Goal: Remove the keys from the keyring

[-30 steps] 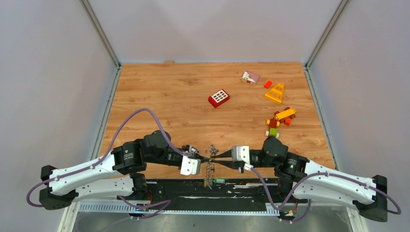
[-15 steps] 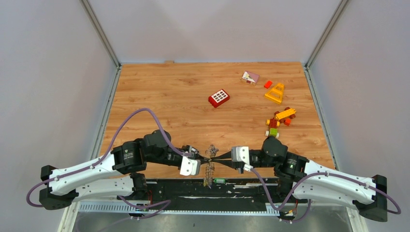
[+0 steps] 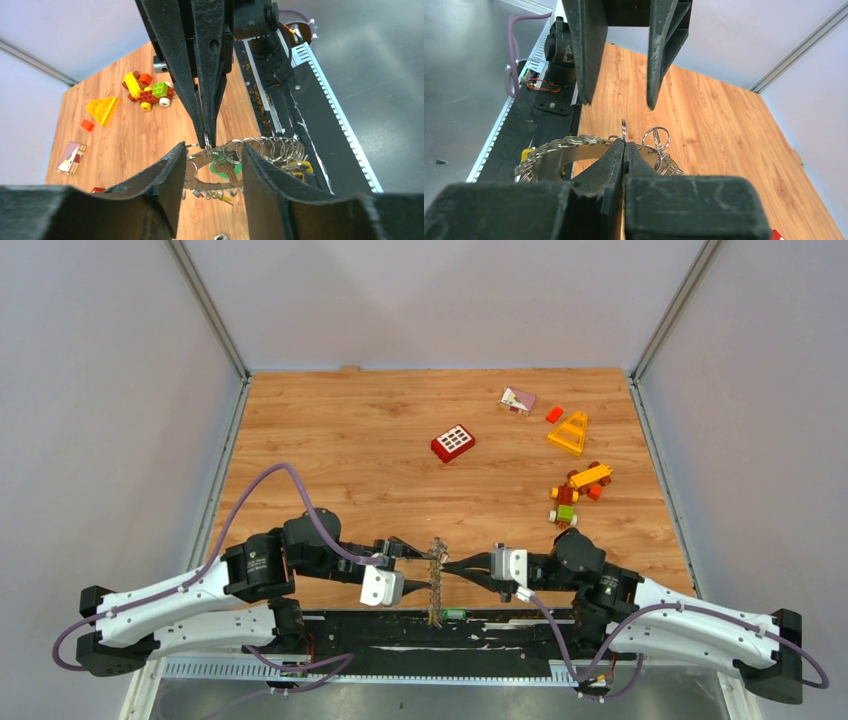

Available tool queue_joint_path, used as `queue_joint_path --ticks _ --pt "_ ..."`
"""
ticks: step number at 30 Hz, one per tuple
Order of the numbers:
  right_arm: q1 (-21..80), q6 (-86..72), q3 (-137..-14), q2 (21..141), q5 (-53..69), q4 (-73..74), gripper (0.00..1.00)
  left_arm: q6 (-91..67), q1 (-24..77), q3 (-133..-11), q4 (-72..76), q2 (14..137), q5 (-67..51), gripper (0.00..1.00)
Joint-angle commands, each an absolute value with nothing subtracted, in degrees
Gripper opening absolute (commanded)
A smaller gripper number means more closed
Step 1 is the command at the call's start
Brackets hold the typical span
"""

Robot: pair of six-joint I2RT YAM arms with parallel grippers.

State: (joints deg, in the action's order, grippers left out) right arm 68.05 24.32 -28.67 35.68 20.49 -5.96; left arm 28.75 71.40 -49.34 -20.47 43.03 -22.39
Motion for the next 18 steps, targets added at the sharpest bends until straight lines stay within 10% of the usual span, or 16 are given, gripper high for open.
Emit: queue_joint_path --ticks 1,18 --pt "68.09 25.61 -26.97 31.7 19.22 -16.06 0.0 26.56 71.54 -48.66 -16.71 40.83 -22.18 0.55" --pt "68.04 26.13 -22.57 25.15 22.15 -24.31 0.0 22.94 71.54 -43.6 -6.69 38.88 -27.8 0.37"
